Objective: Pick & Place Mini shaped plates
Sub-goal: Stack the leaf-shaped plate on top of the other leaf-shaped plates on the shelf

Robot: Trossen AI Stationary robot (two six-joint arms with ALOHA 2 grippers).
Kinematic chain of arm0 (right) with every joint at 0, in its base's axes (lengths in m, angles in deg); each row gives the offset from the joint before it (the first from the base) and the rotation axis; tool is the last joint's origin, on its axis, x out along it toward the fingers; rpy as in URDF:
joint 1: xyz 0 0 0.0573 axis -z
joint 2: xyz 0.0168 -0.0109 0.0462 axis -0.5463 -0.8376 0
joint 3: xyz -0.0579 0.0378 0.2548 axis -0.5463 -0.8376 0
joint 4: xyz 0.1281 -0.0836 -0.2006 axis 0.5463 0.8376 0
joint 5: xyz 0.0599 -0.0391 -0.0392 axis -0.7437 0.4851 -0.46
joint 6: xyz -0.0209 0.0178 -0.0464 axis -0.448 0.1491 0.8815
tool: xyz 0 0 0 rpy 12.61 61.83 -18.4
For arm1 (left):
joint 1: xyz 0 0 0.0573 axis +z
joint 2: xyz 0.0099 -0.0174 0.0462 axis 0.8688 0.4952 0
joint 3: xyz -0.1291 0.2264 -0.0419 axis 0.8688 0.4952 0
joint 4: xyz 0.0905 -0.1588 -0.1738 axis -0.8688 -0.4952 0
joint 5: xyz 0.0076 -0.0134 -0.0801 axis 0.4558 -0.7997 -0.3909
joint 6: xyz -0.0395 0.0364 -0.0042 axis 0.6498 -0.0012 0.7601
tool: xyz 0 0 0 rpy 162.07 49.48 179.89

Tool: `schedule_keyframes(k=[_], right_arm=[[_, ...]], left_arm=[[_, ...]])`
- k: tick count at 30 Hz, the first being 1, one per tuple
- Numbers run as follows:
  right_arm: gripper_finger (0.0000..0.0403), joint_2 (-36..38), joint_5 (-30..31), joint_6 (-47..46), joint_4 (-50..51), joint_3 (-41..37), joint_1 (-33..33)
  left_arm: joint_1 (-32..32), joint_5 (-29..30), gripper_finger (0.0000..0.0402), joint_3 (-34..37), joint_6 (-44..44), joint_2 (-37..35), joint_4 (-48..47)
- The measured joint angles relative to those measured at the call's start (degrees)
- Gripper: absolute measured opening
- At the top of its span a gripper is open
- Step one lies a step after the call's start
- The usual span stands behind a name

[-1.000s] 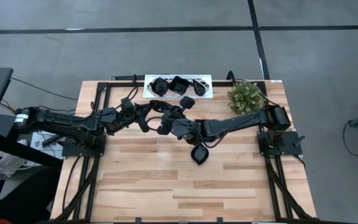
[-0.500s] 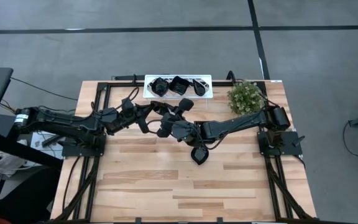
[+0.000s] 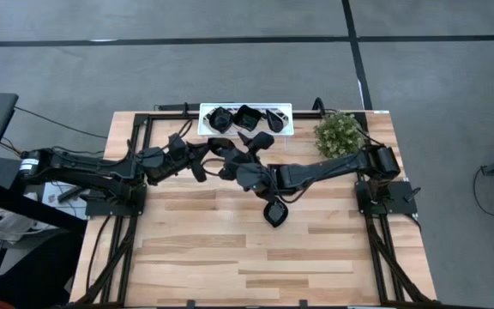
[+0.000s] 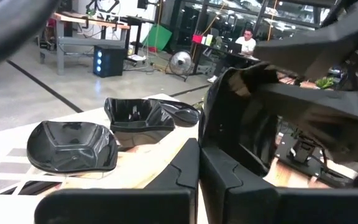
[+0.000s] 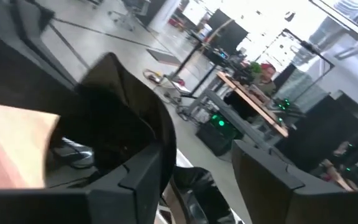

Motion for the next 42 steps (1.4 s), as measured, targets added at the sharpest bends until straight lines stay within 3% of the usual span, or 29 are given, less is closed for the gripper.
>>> schedule_keyframes(k=[10, 18, 25, 32, 38, 42], right_arm=[[0.0190, 1.2, 1.0, -1.1, 4.2, 0.0, -0.7], [0.0182, 3.0, -3.6, -9.1, 8.0, 0.0, -1.9], [0.0173, 6.9, -16.4, -25.0, 28.2, 0.0, -1.4], [0.0108, 11.0, -26.3, -39.6, 48.0, 0.0, 1.5], [0.0019, 11.6, -28.9, -39.2, 50.9, 0.0, 2.0], [0.0011, 11.6, -29.0, -39.5, 52.7, 0.0, 2.1]], left_arm=[[1.0, 0.0, 0.0002, 0.0, 0.9, 0.0, -2.8], [5.8, -3.5, 0.0002, 0.0, 1.3, 0.0, -3.0], [8.2, -7.5, 0.0002, 0.0, 1.3, 0.0, -5.7], [8.3, -9.8, 0.0002, -0.3, 1.4, 0.0, -7.5], [9.0, -10.2, 0.0002, -5.0, 1.2, 0.0, -14.2], [10.5, -10.9, 0.0002, -8.5, 0.0, 0.0, -19.4]])
